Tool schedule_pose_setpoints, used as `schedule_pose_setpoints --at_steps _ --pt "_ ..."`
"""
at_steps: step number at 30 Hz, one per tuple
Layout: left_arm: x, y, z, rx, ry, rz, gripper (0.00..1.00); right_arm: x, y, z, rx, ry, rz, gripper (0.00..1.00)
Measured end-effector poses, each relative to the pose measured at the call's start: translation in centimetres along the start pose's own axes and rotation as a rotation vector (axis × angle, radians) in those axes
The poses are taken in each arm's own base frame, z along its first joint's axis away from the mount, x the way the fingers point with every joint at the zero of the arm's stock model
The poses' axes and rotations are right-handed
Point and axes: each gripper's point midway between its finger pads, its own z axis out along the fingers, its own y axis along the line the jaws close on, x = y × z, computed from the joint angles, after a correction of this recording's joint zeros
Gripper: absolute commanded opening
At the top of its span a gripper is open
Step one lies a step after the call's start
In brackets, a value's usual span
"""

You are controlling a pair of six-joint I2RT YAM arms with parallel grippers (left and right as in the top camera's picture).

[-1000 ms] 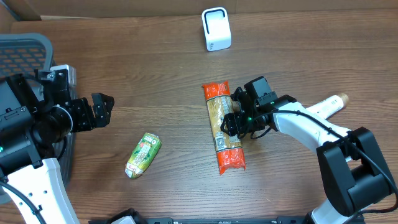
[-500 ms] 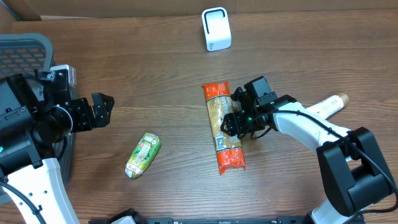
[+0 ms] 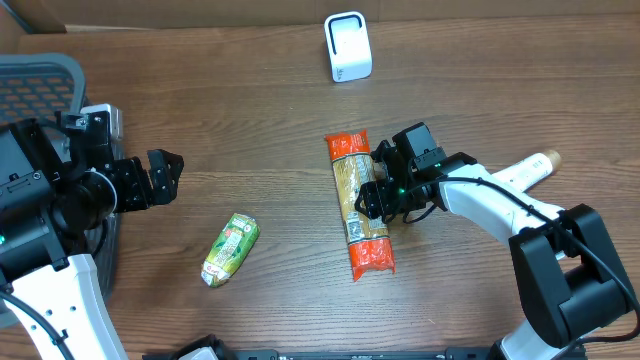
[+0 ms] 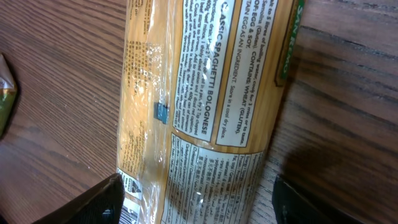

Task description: Scan the item barcode

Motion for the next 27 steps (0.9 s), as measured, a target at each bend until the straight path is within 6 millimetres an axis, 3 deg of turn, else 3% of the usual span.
schedule_pose_setpoints --at_steps 11,17,18,22,26,27 --pt "0.0 0.0 0.0 0.0 0.0 0.0 1.0 -0.5 0.8 0.1 -0.045 -0.016 -0.004 0.78" --pt "0.0 0.0 0.0 0.0 0.0 0.0 0.99 -0.7 0.9 1.2 -0.088 -0.009 0.054 0.76" --pt "0.0 0.0 0.0 0.0 0.0 0.0 1.0 -0.8 1.1 1.4 -0.1 -0.008 0.065 0.72" --pt "0.0 0.0 0.0 0.0 0.0 0.0 1.0 -0.9 1.5 2.1 -0.146 -0.001 0.087 0.24" --pt "0.0 0.0 0.0 0.0 0.0 0.0 1.0 -0.7 2.1 2.8 -0.195 0.025 0.134 0.04" --pt "0.0 0.0 0.0 0.0 0.0 0.0 1.0 -0.7 2.3 2.8 -0.206 0.027 0.139 0.04"
